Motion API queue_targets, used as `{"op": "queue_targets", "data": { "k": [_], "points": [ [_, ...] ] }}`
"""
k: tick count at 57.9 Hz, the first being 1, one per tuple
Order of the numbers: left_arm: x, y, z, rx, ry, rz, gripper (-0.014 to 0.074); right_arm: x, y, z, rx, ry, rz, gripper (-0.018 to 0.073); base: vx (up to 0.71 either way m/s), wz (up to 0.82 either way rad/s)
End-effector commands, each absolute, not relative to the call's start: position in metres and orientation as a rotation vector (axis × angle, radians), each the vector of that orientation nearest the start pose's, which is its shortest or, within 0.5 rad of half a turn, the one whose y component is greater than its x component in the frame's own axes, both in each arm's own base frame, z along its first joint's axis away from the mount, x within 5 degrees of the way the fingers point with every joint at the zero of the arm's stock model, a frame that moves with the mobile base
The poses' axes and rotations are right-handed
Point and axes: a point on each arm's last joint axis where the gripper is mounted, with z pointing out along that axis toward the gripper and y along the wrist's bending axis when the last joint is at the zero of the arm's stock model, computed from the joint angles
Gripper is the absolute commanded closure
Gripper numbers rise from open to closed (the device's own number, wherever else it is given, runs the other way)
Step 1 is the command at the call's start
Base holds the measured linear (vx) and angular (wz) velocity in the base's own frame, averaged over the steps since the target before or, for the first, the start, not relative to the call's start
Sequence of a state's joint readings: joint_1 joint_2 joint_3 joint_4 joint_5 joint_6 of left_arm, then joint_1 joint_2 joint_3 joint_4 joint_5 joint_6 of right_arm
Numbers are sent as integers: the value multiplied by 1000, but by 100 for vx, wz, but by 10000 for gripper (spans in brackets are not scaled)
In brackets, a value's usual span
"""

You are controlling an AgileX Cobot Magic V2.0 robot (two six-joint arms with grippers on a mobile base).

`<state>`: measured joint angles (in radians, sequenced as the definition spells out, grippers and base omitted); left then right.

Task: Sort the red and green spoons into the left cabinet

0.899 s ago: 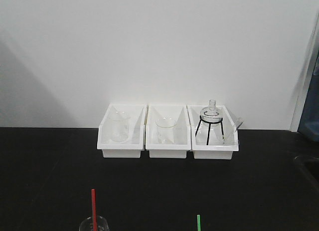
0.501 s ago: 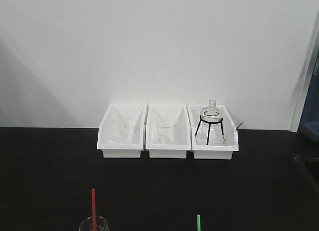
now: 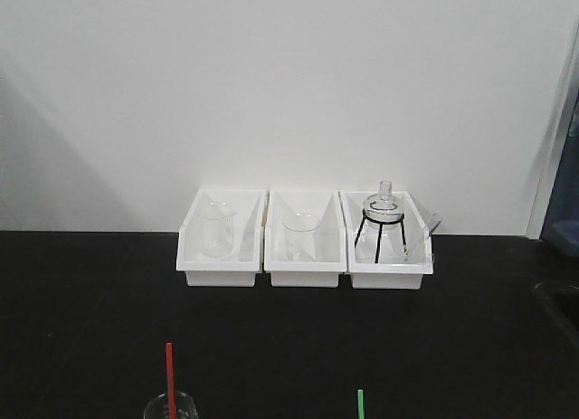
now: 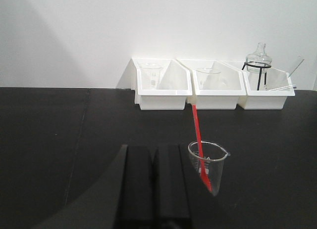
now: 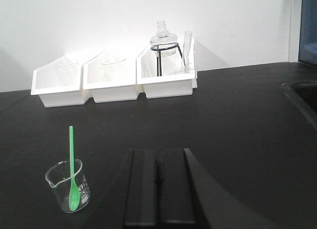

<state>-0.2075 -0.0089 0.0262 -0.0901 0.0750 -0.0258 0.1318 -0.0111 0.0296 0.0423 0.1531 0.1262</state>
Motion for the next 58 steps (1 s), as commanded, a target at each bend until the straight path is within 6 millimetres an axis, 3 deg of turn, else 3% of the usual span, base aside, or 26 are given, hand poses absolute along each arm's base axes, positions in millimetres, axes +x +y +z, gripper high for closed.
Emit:
{"op": "queue_targets", "data": {
  "k": [1,11,19,30,36,40,47,58],
  "points": [
    [54,-11,207,58,1477,-274,594,56,8,195,21,1563,231,564,0,0],
    [53,-11,213,49,1417,-277,594,55,7,204,21,1472,234,564,0,0],
    [49,-9,234,12,1293,-316,594,52,6,224,-1,1323,215,564,0,0],
    [39,-8,288,26,1271,-322,594,37,5,292,-41,1202,174,564,0,0],
    [43,-9,325,32,1296,-321,594,41,5,330,-91,1229,101,564,0,0],
    [56,-12,343,35,1342,-318,594,48,6,355,-115,1245,63,564,0,0],
    [89,-19,371,62,1420,-283,594,77,10,383,-112,1302,71,564,0,0],
    [143,-31,373,96,1559,-241,594,113,15,391,-104,1383,92,562,0,0]
  ]
}}
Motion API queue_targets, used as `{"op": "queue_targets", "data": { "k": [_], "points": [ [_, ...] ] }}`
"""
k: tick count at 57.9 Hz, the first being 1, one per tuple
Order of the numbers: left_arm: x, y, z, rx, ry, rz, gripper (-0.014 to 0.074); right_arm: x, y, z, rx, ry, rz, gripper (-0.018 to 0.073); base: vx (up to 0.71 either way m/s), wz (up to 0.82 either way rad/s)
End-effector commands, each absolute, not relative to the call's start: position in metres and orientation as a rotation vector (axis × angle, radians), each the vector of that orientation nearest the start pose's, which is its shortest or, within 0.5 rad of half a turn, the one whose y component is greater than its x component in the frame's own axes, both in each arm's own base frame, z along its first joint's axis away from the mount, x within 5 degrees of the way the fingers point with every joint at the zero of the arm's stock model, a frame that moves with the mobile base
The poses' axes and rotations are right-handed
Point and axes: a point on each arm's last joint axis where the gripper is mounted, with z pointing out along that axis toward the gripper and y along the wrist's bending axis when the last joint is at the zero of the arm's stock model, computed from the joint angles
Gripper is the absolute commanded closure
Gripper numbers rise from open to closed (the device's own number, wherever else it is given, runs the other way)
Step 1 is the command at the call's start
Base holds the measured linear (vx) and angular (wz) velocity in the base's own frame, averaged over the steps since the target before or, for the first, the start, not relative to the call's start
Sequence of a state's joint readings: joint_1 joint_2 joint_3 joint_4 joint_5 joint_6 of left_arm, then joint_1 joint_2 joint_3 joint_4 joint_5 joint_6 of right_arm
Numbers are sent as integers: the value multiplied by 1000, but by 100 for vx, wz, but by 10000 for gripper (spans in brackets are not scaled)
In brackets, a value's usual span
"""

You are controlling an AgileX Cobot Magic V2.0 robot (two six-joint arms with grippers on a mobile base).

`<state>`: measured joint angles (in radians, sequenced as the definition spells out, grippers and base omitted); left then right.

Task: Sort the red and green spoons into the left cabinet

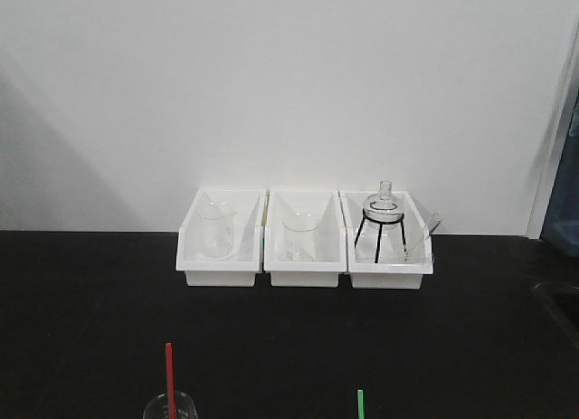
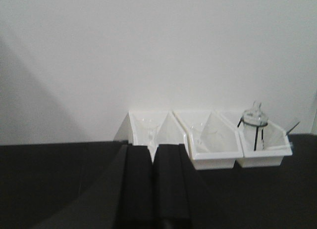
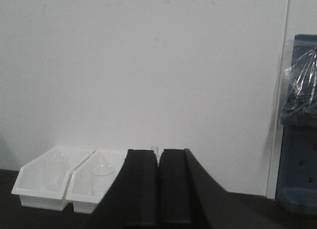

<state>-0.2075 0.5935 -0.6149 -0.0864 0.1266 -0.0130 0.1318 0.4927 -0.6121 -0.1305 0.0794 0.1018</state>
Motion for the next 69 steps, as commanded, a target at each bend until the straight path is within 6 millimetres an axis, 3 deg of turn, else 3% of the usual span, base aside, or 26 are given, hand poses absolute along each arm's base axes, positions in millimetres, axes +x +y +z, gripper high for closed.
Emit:
{"op": "queue_targets", "data": {
  "k": [1,16,27,34,43,50,69],
  "points": [
    [149,-32,370,98,1584,-239,594,116,15,389,-104,1395,93,562,0,0],
    [193,-41,342,99,1737,-229,573,139,18,375,-106,1503,94,548,0,0],
    [206,-44,334,96,1752,-224,462,147,19,366,-109,1585,85,438,0,0],
    [211,-45,331,95,1751,-222,351,153,19,359,-113,1645,77,284,0,0],
    [216,-45,327,87,1762,-226,211,162,20,354,-114,1670,79,-9,0,0],
    [216,-45,327,87,1761,-225,160,168,21,352,-117,1668,82,-164,0,0],
    [215,-45,326,89,1773,-225,164,187,25,339,-43,1713,158,-134,0,0]
  ]
}}
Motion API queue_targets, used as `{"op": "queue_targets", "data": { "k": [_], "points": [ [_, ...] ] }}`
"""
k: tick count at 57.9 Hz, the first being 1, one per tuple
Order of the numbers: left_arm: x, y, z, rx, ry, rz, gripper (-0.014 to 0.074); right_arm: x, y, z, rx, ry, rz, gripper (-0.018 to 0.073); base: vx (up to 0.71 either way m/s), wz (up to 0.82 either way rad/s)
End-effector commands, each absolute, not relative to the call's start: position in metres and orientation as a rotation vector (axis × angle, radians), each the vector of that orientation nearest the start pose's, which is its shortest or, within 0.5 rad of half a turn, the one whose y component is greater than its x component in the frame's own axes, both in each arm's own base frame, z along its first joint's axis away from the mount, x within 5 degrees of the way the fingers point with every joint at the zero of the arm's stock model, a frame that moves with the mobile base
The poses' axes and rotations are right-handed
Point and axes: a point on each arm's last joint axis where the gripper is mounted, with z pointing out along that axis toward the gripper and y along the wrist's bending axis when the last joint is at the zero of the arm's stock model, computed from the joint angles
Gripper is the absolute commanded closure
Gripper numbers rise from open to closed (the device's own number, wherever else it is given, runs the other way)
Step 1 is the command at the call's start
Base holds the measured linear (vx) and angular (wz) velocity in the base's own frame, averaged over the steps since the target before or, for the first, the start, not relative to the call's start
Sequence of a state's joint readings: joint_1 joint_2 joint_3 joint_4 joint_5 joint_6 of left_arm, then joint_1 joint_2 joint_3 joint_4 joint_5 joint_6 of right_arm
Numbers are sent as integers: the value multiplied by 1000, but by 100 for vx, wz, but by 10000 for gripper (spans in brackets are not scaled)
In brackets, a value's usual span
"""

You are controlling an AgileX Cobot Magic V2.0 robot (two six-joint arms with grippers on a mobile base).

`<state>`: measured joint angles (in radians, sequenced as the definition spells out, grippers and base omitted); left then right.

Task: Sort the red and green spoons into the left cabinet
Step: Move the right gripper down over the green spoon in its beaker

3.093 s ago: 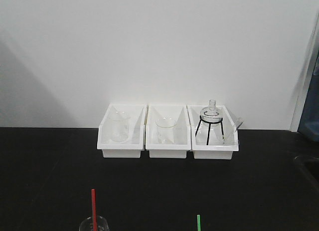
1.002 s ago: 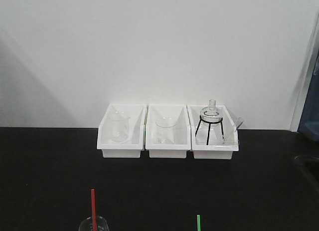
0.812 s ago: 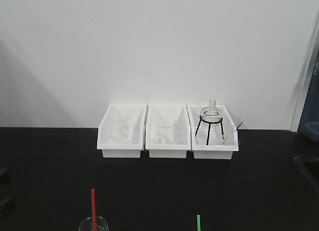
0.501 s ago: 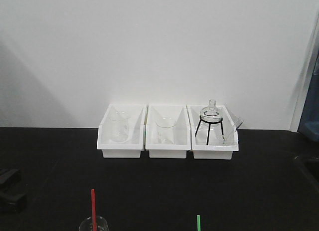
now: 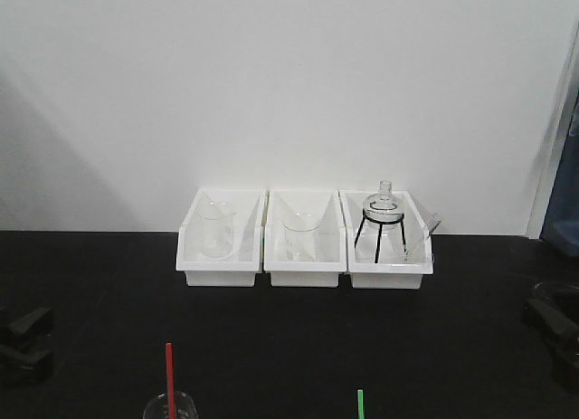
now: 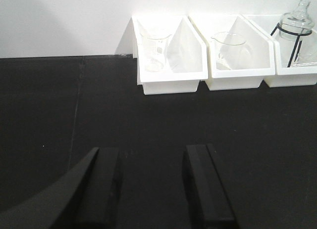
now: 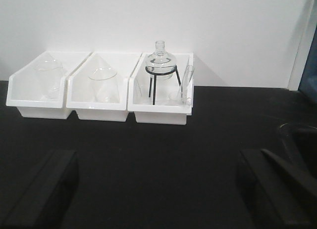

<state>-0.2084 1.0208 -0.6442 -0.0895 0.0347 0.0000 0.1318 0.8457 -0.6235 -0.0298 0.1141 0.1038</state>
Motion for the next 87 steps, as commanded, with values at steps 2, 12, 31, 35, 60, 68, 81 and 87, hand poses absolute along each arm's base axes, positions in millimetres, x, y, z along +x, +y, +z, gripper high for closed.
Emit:
{"op": "queue_targets", "data": {
  "k": [2,12,31,35,60,68,81,87],
  "points": [
    [215,-45,326,89,1778,-225,164,190,26,336,-46,1709,161,-123,0,0],
    [215,-46,324,91,1794,-225,164,194,52,300,-175,1691,243,-66,0,0],
    [214,-46,321,96,1831,-224,164,207,97,235,-403,1655,371,-25,0,0],
    [214,-46,321,96,1835,-224,164,214,101,224,-404,1659,381,-25,0,0],
    [214,-46,321,104,1835,-218,164,247,118,188,-354,1641,468,-25,0,0],
    [214,-46,320,105,1837,-218,164,260,124,184,-344,1645,478,-25,0,0],
    [214,-46,319,107,1847,-217,164,269,128,176,-301,1672,519,-25,0,0],
    [213,-46,318,110,1862,-216,164,271,129,168,-305,1695,517,-25,0,0]
  ]
}}
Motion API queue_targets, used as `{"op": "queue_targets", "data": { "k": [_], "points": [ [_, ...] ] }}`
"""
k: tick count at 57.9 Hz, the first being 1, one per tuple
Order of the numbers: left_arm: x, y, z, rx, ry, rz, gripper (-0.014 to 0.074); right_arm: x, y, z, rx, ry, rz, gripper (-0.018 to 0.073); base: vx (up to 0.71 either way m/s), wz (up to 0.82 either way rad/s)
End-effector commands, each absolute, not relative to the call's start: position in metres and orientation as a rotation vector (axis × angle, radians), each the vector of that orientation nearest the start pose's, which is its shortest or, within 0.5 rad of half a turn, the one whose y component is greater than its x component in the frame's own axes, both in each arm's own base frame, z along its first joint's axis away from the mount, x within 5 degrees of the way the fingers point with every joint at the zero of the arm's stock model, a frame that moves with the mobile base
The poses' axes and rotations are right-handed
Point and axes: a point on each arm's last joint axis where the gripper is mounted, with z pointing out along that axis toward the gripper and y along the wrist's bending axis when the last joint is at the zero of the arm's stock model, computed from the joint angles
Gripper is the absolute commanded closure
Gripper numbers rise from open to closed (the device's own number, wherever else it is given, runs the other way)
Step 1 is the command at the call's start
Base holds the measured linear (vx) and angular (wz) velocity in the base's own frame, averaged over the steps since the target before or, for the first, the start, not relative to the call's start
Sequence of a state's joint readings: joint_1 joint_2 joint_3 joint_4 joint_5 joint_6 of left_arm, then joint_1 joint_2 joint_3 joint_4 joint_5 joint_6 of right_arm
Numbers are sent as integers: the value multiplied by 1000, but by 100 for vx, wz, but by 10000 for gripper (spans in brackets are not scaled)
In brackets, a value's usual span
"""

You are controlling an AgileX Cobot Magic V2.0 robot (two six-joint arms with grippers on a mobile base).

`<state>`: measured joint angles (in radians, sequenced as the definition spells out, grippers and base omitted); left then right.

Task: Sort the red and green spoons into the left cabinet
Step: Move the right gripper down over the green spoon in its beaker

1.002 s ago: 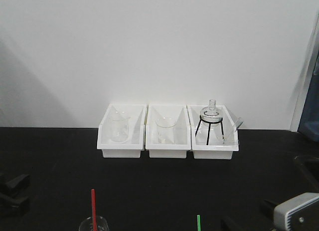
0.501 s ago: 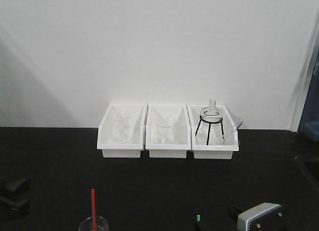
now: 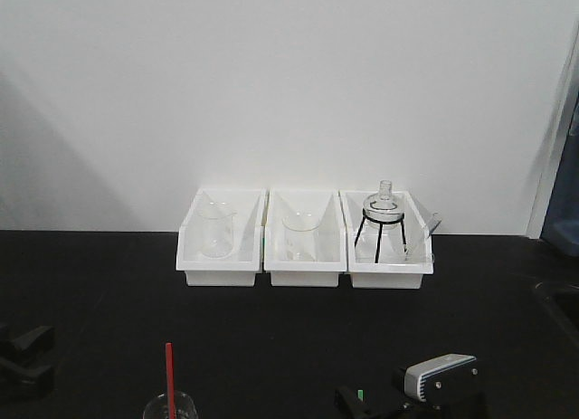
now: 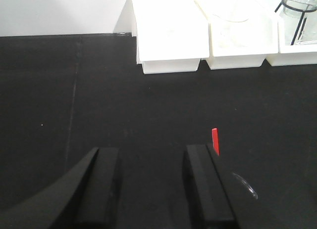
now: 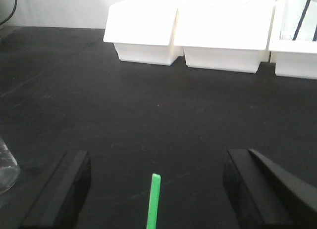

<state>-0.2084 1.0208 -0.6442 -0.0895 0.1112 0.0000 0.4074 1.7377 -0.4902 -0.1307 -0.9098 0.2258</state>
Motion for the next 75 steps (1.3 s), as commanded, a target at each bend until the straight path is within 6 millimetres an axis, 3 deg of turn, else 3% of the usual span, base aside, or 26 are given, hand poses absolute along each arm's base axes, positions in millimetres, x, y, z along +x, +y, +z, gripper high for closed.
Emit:
{"op": "queue_targets", "data": {
  "k": [1,27,48,75],
  "points": [
    [213,-46,318,110,1866,-216,164,271,129,167,-306,1697,518,-25,0,0],
    [213,-46,317,112,1877,-215,164,272,133,152,-332,1688,548,16,0,0],
    [213,-46,317,112,1878,-215,164,273,134,152,-337,1699,543,314,0,0],
    [213,-46,316,111,1885,-216,164,274,135,142,-346,1696,556,312,0,0]
  ]
}}
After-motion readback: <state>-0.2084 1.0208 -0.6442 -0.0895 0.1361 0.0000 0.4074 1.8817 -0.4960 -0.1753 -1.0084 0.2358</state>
